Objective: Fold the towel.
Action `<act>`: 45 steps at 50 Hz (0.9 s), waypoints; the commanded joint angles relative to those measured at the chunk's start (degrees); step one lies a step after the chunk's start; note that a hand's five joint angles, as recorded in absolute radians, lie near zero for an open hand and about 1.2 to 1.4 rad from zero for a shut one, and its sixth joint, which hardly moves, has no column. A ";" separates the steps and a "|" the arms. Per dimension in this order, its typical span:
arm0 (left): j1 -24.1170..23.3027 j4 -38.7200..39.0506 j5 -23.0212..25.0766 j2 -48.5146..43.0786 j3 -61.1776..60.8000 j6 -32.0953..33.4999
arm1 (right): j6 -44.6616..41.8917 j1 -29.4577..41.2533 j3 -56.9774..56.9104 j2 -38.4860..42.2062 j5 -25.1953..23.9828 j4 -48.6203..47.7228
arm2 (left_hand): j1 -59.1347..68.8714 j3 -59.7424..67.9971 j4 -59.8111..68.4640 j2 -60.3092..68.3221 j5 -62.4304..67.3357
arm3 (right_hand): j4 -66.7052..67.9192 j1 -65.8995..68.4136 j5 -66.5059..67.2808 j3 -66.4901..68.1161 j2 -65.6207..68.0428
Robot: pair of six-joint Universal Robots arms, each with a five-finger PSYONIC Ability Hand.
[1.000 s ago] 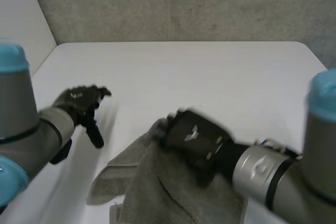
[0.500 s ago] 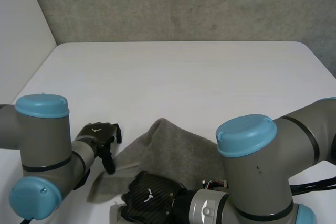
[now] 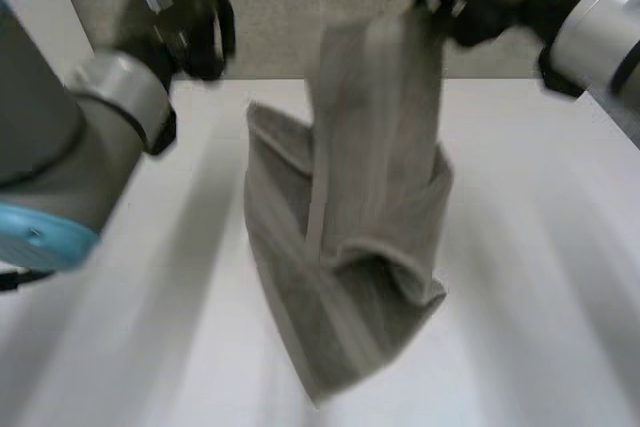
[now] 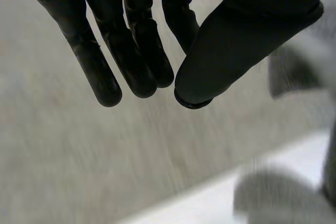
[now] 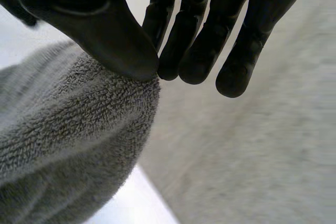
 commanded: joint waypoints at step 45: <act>-2.26 6.43 2.99 -8.34 -13.12 3.41 | -35.56 -24.51 25.23 2.15 -34.02 39.49 | -16.29 -17.23 -17.27 -17.28 -16.53 | -66.80 -66.27 -67.17 -66.66 -66.02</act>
